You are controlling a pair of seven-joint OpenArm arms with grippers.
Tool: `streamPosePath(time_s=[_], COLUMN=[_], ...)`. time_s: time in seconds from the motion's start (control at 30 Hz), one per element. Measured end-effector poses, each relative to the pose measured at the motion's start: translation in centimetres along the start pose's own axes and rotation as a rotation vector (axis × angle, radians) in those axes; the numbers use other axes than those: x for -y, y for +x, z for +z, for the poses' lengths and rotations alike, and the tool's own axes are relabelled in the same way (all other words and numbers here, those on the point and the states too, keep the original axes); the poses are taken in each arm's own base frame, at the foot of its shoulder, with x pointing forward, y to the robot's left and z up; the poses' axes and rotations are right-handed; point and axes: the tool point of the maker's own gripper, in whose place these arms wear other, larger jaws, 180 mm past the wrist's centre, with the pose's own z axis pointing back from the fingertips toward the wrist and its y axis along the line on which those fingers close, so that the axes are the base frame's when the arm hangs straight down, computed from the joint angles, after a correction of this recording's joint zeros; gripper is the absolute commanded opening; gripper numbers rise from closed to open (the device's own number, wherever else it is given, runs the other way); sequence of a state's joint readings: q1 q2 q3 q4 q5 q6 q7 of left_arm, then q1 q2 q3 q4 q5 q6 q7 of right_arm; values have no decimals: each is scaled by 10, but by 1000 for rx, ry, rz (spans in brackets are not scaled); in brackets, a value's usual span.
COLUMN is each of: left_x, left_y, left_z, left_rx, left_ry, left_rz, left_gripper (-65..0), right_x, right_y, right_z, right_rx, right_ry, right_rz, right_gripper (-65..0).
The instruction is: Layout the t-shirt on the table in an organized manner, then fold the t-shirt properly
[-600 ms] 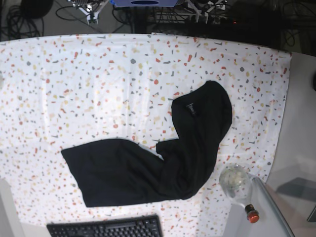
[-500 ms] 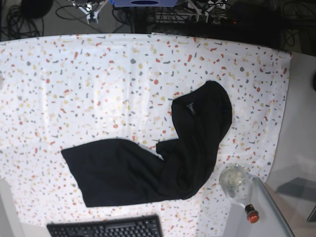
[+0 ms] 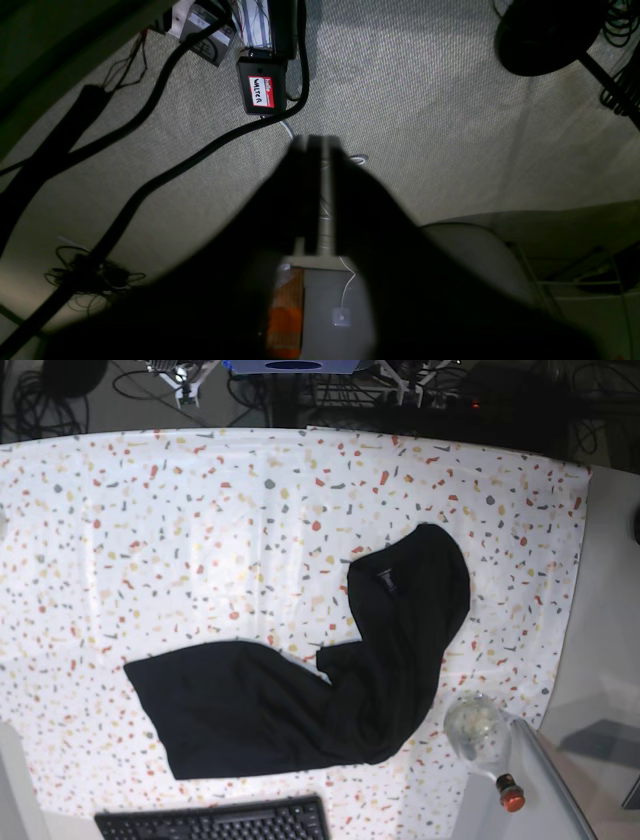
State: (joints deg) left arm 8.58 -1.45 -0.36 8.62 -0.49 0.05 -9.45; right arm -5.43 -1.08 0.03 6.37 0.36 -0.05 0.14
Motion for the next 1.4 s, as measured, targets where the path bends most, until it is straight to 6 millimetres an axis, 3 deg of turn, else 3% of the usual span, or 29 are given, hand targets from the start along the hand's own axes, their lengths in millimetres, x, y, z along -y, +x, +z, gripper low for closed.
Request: streamPosePath(time_s=[0.07,0.13,0.77,0.83,0.87,0.93,0.97,1.4], left_x=[0,0,0,0,1,0,0,0], left_y=[0,-1,-14,-13,-13,-12,-12,-12], left_z=[0,0,3,3,3,3,2,3], left_rx=[0,-2,-20,-20,-19,-18,-18,-18], left_ry=[0,0,-1,-1,-1,-1,-1,-1], left_rz=[0,0,-1,-1,-1,-1,-1,-1], left_gripper=[-650,-650,-650,-650,-650,-650,-650,-650], right_x=[0,0,-1,-1,-1,-1,-1,8], right_y=[0,-1,-6,-9,-10,-10,-10,-8], right_z=[0,0,0,0,0,0,0,0], right_rx=[-3,-3,62,58,56,57,58,59], right_ry=[1,0,2,2,2,2,2,-11], right_rz=[-3,-1,0,0,0,4,4,-4], right_gripper=[-318,-248,-270,-314,-375,-603,-650,-630])
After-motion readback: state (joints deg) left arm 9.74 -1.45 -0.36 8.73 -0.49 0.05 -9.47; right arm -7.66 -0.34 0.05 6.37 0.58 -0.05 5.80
